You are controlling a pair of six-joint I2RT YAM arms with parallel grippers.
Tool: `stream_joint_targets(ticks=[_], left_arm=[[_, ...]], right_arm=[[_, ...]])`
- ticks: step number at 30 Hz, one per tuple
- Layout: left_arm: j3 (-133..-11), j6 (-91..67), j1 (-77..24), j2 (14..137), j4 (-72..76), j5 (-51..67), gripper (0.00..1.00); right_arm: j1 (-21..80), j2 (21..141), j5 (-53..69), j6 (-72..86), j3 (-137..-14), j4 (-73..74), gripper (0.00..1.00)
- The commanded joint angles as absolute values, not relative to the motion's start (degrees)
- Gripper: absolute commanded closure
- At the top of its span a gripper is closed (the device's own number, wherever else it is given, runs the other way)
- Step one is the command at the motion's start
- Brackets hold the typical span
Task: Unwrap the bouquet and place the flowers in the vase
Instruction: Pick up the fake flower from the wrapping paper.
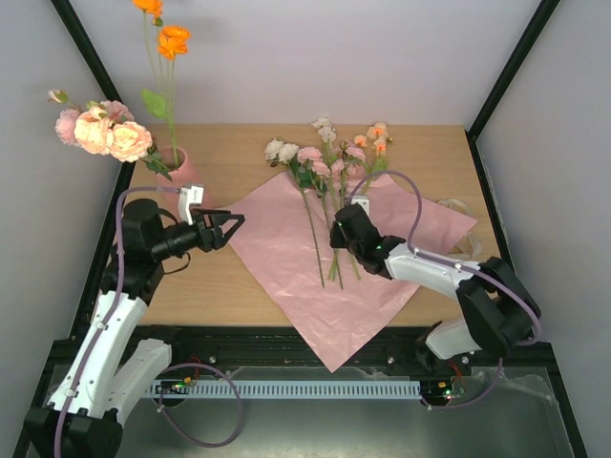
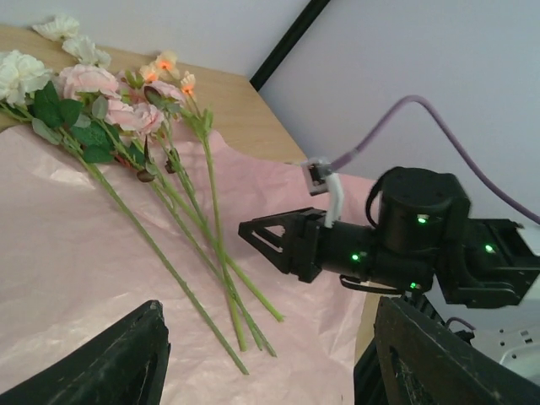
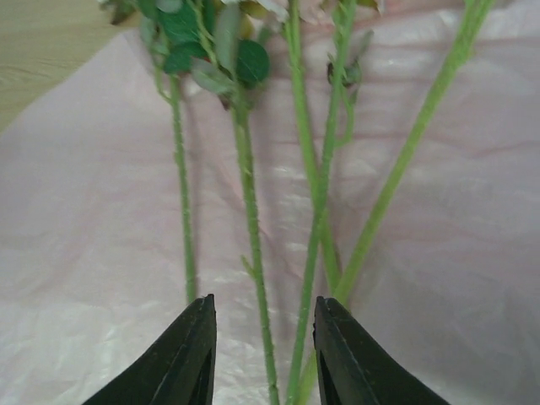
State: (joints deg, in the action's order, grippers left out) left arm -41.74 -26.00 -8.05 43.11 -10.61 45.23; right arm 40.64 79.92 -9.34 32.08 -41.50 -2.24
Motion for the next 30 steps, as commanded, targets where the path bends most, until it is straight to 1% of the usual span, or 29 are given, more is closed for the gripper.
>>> stream_joint_targets(ticks=[1, 9, 15, 20, 30], left_arm=[[-39.06, -24.69, -8.82, 40.57, -8.24, 45.84, 0.00], [-32.24, -24.85, -9.23, 39.00, -4.72, 44.42, 0.01], [-32.40, -23.86, -9.23, 39.55, -5.55, 43.66, 0.01], [-32.06, -23.82, -9.23, 38.88, -5.89, 43.09, 0.01], [-31.95, -23.74, -9.22, 38.23, -6.19, 42.26, 0.00]], right_arm=[[39.19, 84.35, -9.68, 34.85, -42.21, -3.25, 0.70], [37.11, 89.71, -7.00, 35.68, -43.65, -3.76, 0.74], [36.13, 92.08, -6.14, 34.91, -44.48, -4.62, 0.76], [36.03, 93.46, -4.99, 34.37, -45.11, -5.48, 0.80], [36.03, 97.73, -3.91, 34.78, -47.11, -4.70, 0.81]])
